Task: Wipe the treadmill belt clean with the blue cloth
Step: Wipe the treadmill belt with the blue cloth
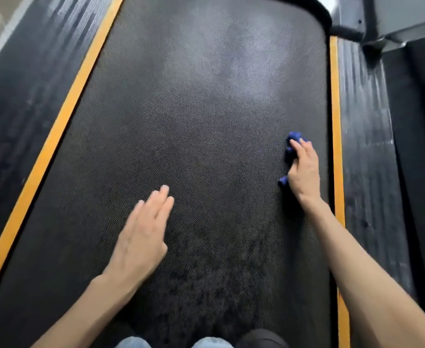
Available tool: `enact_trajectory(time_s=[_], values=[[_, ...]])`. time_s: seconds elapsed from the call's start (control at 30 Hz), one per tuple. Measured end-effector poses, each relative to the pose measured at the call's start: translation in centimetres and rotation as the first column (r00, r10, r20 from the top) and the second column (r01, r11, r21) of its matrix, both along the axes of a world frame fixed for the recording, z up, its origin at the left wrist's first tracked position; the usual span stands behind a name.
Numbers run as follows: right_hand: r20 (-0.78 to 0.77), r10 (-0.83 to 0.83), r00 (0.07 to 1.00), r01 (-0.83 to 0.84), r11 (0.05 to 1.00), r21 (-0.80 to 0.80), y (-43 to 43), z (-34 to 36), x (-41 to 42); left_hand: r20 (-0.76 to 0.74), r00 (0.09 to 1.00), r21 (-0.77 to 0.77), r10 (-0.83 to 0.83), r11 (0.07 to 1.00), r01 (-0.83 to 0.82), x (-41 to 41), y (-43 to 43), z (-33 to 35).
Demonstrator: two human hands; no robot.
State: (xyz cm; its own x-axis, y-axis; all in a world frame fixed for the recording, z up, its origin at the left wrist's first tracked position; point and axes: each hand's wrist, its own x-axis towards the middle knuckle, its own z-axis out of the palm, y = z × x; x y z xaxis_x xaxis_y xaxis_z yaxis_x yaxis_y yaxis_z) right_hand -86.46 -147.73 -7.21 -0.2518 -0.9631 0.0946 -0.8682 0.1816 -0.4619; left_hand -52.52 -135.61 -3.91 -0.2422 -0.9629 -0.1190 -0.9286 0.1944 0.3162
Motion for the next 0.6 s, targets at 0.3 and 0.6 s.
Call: enact_trajectory(time_s=[0.3,0.6], values=[[-0.036,0.833,0.552,-0.828,0.552,0.095,16.1,-0.2,9.0,-0.051,0.998,-0.009,-0.047,0.999,0.047,-1.5,-1.0,-0.4],[-0.069,0.426,0.902,-0.424,0.905,0.035,-2.0,-0.7,-1.9,-0.019,1.0,0.01,0.001,1.0,-0.001,-1.5,-0.6,-0.5]])
